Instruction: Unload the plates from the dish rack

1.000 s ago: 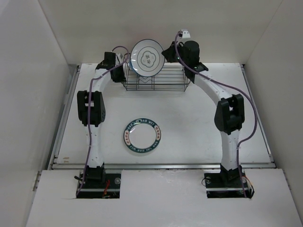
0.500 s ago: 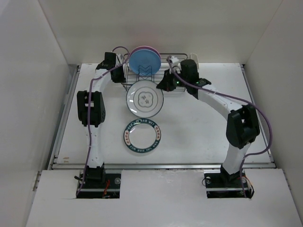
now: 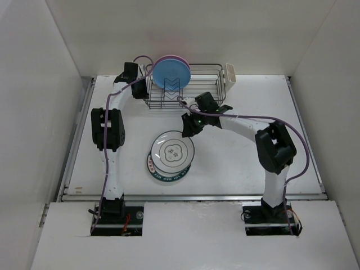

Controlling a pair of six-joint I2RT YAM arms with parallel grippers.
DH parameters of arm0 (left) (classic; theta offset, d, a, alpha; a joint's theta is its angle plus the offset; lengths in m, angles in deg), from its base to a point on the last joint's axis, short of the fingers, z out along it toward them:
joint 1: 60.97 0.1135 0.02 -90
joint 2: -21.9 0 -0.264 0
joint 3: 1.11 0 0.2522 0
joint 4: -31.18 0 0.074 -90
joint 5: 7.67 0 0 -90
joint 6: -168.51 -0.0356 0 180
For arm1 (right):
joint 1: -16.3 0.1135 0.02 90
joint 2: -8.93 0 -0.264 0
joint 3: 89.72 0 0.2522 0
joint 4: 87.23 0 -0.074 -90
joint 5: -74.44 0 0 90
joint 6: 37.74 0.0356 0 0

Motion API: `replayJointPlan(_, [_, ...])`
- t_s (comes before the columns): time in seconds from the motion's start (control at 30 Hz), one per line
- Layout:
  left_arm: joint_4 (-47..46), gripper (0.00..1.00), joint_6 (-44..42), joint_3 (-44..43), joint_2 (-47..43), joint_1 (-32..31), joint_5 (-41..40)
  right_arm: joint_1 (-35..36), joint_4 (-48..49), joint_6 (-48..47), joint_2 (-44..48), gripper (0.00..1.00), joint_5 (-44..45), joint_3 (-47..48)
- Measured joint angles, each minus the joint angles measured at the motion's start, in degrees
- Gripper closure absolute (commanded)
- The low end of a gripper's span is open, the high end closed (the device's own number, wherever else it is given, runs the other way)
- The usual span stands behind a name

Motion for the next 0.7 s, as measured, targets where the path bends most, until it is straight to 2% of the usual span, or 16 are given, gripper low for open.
replayJointPlan(0.03, [0.09, 1.00, -0.02, 0.00, -0.04, 0.00, -0.07, 0.09, -0.85, -0.70, 0.00, 0.59, 0.85, 0.11])
replayJointPlan(0.1, [0.17, 1.00, -0.09, 0.00, -0.07, 0.00, -0.13, 0.42, -2.12, -1.86, 0.00, 0.56, 2.34, 0.74])
replayJointPlan(0.5, [0.20, 1.00, -0.24, 0.00, -0.07, -0.04, -0.28, 0.83, -4.39, -5.92, -0.24, 0.58, 3.85, 5.01])
replayJointPlan(0.57, [0.20, 1.00, -0.35, 0.00, -0.07, -0.07, -0.28, 0.48, -4.09, -5.01, -0.63, 0.51, 3.76, 7.43])
replayJointPlan(0.63, [0.20, 1.00, -0.42, 0.00, -0.07, -0.07, -0.28, 0.04, -2.67, -2.80, -1.20, 0.38, 3.93, 10.69])
replayJointPlan(0.7, [0.20, 1.00, -0.59, 0.00, -0.07, -0.07, -0.26, -1.07, -0.11, 0.28, -2.69, 0.20, 5.01, 16.04])
